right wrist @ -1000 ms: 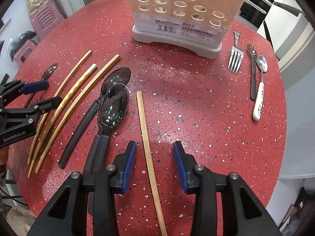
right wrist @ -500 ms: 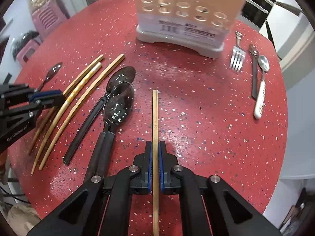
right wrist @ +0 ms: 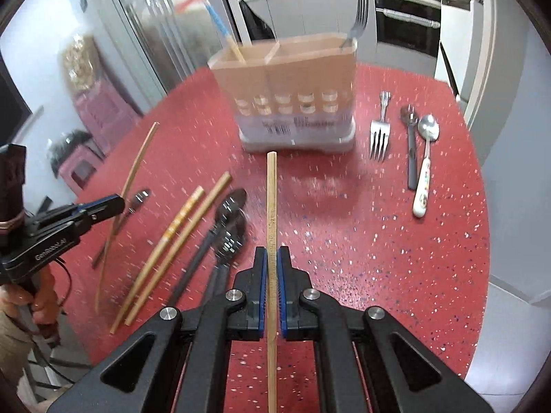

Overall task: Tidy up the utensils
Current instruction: 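Carry both wooden chopsticks to the beige holder and release them inside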

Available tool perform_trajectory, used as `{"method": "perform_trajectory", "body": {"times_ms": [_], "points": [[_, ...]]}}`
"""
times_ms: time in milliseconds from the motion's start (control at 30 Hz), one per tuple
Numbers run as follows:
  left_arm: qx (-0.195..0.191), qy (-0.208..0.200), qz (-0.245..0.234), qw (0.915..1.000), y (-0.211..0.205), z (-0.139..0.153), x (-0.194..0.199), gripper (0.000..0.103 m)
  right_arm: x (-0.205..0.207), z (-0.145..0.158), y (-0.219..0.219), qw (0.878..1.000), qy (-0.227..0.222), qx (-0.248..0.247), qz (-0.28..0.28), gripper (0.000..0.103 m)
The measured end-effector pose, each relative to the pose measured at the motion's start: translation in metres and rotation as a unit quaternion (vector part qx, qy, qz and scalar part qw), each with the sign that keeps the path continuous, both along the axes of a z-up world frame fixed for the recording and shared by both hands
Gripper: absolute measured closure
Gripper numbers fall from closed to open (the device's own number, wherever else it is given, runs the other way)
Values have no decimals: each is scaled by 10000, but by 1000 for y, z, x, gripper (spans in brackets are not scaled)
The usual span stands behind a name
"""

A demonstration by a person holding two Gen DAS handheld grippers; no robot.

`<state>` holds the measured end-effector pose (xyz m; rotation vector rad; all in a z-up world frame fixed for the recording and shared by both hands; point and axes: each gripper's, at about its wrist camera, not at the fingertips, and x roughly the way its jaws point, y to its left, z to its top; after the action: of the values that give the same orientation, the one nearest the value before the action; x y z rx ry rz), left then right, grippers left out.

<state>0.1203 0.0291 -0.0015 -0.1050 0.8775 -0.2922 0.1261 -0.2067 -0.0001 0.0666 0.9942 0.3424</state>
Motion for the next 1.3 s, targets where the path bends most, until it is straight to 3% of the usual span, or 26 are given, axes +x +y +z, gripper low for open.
{"method": "perform_trajectory", "body": {"times_ms": [367,733,933,1100,1300], "points": [[-455,-787,139,9958,-4,68,8,72,0,67,-5,9953,-843,409,-251,97],[-974,-1486,424,9832,-18,125,69,72,42,148,-22,9830,-1660,568,-534,97],[-1011,-1867,574,9755,-28,146,104,72,69,190,-26,9769,-2009,492,-540,97],[-1235,-2026,682,9690,-36,149,134,72,96,198,-29,9755,-2054,493,-610,97],[-1193,-2364,818,9608,-50,140,165,72,121,186,-28,9760,-2048,385,-632,97]]}}
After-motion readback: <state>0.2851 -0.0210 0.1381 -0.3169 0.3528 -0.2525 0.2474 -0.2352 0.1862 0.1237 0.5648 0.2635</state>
